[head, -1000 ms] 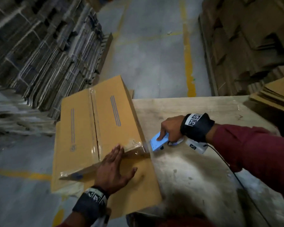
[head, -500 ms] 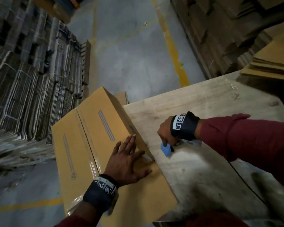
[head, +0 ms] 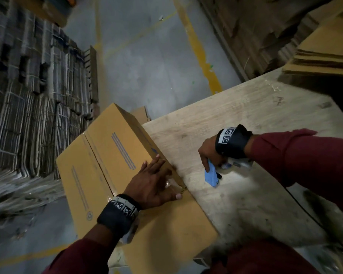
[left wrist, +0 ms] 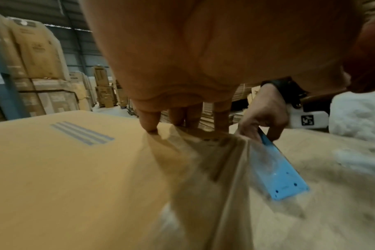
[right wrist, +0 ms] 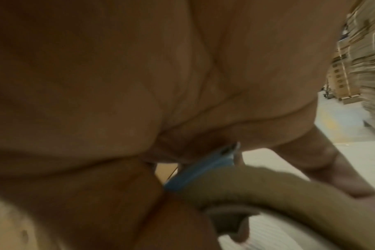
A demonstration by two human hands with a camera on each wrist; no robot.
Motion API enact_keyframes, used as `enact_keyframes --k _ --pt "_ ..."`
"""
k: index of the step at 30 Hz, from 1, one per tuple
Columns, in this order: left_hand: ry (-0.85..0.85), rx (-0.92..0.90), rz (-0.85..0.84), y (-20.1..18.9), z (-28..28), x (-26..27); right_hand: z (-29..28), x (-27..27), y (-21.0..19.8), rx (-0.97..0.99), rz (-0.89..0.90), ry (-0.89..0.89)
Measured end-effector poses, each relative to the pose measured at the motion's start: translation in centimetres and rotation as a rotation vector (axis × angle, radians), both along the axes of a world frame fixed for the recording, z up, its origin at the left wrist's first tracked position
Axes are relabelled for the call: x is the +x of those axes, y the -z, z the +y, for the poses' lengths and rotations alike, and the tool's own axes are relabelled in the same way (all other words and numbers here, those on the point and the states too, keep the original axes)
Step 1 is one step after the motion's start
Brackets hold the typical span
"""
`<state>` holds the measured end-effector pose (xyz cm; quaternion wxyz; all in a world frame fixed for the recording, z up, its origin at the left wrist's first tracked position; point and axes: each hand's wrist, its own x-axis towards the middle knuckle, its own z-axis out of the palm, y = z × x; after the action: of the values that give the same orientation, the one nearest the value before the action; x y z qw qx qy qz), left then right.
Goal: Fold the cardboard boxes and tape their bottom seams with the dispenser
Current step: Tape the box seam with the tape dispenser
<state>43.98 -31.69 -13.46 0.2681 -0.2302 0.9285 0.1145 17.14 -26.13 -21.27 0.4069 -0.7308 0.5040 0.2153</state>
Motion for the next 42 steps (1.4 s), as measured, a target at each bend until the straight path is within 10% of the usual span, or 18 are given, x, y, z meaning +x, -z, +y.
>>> enact_keyframes --k 8,13,22,33,42 --pt "0.094 -0.155 -0.208 1.1 1.2 -1.3 -0.2 1.8 1.0 -0.123 0.063 0.066" --pt "-0.062 0.095 -0.049 -0.7 0.1 -0.7 0.6 2.9 1.7 -0.219 0.052 0.186" --pt "-0.104 0.247 0.339 -3.4 0.7 4.5 10.2 9.1 1.4 -0.356 -0.833 1.197" --pt "-0.097 0.249 0.271 -2.7 -0.4 7.6 10.0 24.8 3.9 -0.695 -0.929 1.749" --pt "-0.095 0.324 0.156 -3.6 -0.4 7.1 9.6 29.9 5.9 -0.94 -0.607 1.649"
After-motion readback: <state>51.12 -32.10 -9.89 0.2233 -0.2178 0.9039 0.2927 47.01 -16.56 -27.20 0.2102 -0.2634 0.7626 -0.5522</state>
